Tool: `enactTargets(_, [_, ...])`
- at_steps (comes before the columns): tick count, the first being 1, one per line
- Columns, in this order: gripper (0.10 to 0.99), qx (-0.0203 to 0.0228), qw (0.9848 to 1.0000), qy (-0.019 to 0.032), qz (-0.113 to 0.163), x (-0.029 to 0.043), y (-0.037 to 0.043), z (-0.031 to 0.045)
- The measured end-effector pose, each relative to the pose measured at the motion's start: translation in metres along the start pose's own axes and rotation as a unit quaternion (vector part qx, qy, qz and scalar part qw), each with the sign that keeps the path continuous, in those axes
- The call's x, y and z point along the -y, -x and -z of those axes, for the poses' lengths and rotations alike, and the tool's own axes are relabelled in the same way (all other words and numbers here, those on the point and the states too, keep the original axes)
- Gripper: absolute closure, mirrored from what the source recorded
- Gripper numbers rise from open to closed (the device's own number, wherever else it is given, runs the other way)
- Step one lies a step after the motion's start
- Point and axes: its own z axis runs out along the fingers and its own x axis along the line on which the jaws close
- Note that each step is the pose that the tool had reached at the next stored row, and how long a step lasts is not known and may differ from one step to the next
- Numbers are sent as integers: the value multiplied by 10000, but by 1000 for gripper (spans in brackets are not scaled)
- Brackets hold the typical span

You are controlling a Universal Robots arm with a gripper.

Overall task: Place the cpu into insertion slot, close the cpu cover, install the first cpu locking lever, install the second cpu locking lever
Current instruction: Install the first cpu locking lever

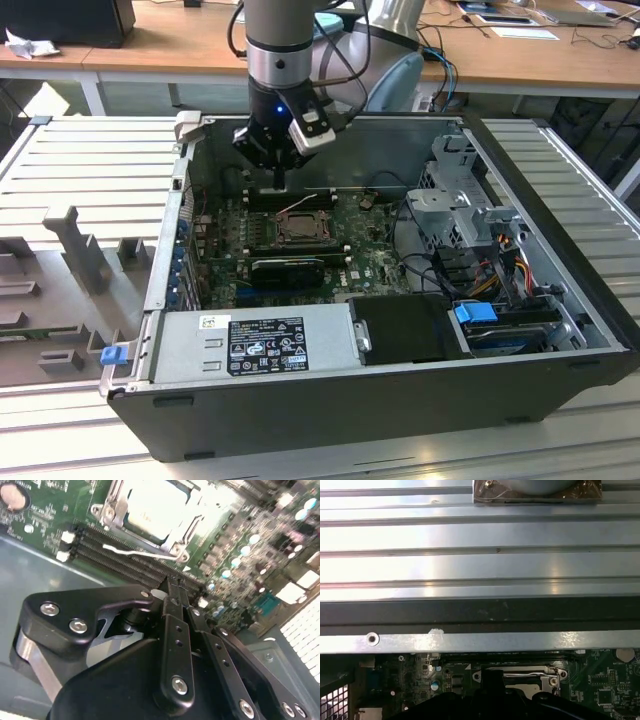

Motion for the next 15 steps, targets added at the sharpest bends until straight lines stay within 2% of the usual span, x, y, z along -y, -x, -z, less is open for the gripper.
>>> enactTargets(1, [980,-2,10000,73,0,3,0,-6])
enactTargets(2, [980,-2,10000,97,0,6,1,-16])
enactTargets(7, [980,-9,9999,100,76,13,51,-126])
enactTargets(15, [980,-12,9999,101,101,16,60,-161])
